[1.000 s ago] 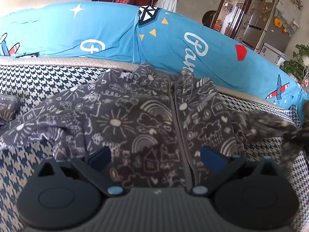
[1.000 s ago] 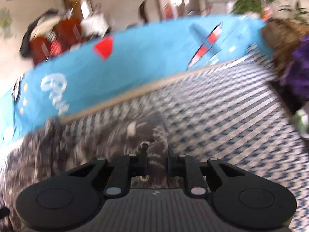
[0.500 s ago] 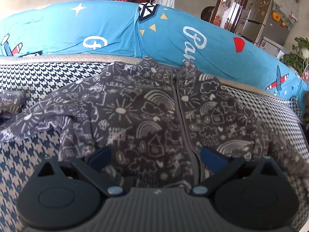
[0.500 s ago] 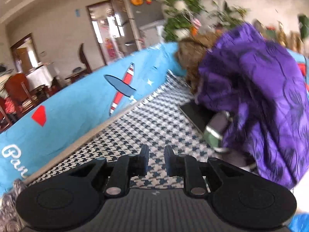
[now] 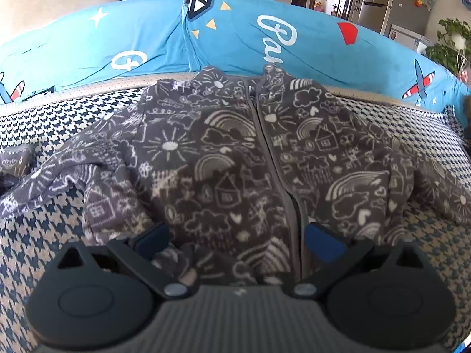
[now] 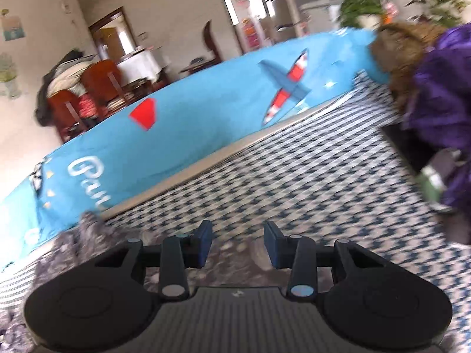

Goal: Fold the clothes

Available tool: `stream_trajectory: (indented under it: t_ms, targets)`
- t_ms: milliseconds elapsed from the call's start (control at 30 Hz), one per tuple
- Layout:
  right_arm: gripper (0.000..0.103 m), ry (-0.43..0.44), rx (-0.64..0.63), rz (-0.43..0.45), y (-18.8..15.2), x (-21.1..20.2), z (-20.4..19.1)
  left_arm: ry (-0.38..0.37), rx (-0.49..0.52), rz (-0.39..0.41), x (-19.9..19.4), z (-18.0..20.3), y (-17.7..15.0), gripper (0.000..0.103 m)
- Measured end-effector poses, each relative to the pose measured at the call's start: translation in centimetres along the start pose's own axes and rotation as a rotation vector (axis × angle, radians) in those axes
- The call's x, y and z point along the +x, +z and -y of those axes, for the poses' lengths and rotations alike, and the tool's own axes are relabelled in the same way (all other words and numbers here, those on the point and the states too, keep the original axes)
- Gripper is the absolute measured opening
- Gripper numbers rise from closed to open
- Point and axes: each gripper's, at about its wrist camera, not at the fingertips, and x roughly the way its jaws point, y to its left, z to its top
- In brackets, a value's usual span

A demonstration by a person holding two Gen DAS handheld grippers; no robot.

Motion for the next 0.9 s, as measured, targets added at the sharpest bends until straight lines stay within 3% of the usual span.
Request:
stream_trajectory:
  t_ms: [533, 633, 900]
  targets:
    - [0.040, 0.173, -0.102, -0.118, -1.4, 6.0, -4.1, -0.045, -0.151, 0.018, -0.1, -1.3, 1.3, 0.103]
    - [0.047, 0.187, -0.143, -0.121, -1.4, 7.5, -5.0, -0.048, -0.165, 0.018, -0.1, -1.3, 1.4, 0.103]
    - [0.048, 0.228, -0.213, -0.149, -1.2, 11.7, -7.1, -0.057, -0.174, 0.008, 0.2, -1.1, 1.5, 0.103]
